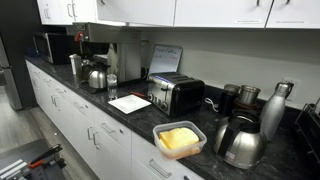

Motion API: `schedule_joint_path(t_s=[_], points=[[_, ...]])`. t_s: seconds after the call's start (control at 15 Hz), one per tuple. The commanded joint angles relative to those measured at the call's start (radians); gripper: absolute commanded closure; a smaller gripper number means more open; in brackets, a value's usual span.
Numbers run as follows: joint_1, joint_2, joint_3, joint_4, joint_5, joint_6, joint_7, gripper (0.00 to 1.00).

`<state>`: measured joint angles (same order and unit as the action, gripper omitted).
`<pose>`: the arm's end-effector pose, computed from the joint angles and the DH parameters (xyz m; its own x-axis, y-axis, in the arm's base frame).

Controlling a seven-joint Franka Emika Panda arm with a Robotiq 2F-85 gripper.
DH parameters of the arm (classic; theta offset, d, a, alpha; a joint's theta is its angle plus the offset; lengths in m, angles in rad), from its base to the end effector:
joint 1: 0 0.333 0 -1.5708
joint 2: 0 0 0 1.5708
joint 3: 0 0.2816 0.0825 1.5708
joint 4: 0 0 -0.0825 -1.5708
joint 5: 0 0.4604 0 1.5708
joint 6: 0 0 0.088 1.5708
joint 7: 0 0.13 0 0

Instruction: Open the right cupboard door above the coffee machine

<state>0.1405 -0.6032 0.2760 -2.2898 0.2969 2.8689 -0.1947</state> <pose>0.4852 0.2269 0.6593 0.3450 0.1887 0.9194 0.3954 -0.9176 0.0400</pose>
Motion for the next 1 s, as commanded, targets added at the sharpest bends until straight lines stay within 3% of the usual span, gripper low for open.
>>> schedule_joint_path(t_s=[0.0,0.2,0.47,0.87,0.93], points=[[0.043,-0.05,-0.036,-0.03,-0.125,-0.078,0.08,0.98],[0.052,-0.063,-0.049,-0.029,-0.182,-0.116,0.129,0.98],[-0.011,-0.109,-0.026,-0.026,-0.279,-0.215,0.206,0.98],[-0.051,-0.188,-0.015,-0.017,-0.35,-0.383,0.321,0.98],[-0.069,-0.195,-0.008,-0.015,-0.359,-0.404,0.343,0.66]])
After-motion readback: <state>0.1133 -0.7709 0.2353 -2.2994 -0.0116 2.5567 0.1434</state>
